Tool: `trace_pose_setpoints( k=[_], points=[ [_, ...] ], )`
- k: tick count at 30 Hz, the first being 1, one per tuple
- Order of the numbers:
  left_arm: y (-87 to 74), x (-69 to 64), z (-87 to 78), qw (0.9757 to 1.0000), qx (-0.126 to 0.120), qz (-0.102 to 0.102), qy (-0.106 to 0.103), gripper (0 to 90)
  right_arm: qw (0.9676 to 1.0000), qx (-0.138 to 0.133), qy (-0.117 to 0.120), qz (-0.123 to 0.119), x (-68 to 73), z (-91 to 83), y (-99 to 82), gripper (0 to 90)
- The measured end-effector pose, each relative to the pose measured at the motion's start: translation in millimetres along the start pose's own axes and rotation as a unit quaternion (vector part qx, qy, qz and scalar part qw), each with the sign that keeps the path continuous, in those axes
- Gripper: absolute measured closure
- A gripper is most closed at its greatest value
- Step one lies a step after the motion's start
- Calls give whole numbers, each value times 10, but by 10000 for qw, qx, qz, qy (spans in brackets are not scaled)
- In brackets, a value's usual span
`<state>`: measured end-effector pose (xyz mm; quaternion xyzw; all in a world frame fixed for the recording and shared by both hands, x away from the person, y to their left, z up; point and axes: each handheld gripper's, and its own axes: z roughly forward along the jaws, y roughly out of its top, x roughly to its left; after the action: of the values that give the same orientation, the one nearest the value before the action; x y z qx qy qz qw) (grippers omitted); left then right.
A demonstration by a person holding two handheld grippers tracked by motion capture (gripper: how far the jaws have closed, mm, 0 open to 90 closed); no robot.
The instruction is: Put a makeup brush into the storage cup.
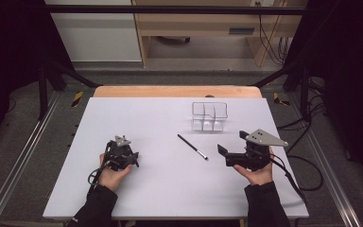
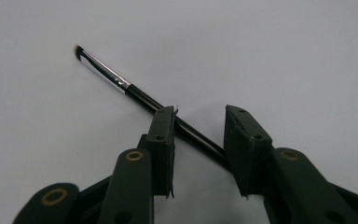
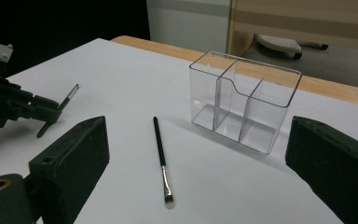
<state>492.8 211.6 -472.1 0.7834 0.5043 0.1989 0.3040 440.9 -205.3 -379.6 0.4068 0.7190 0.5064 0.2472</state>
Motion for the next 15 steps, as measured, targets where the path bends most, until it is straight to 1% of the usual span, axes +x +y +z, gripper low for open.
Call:
trace_pose_setpoints(
  k=[5,7,11,15],
  points=[
    [1,-5,-5,10000,9,5,-85,678,10000,-17,6,7,-5,-11,4,65],
    [1,-12,-7,9999,22,44,-130,693,10000,-25,0,18,-7,-13,5,65],
    [-2,-26,-9,9998,25,70,-161,719,10000,-22,2,23,-9,-12,3,65],
    [-3,-30,-15,9997,52,151,-166,745,10000,-24,2,22,-9,-13,3,64]
  ],
)
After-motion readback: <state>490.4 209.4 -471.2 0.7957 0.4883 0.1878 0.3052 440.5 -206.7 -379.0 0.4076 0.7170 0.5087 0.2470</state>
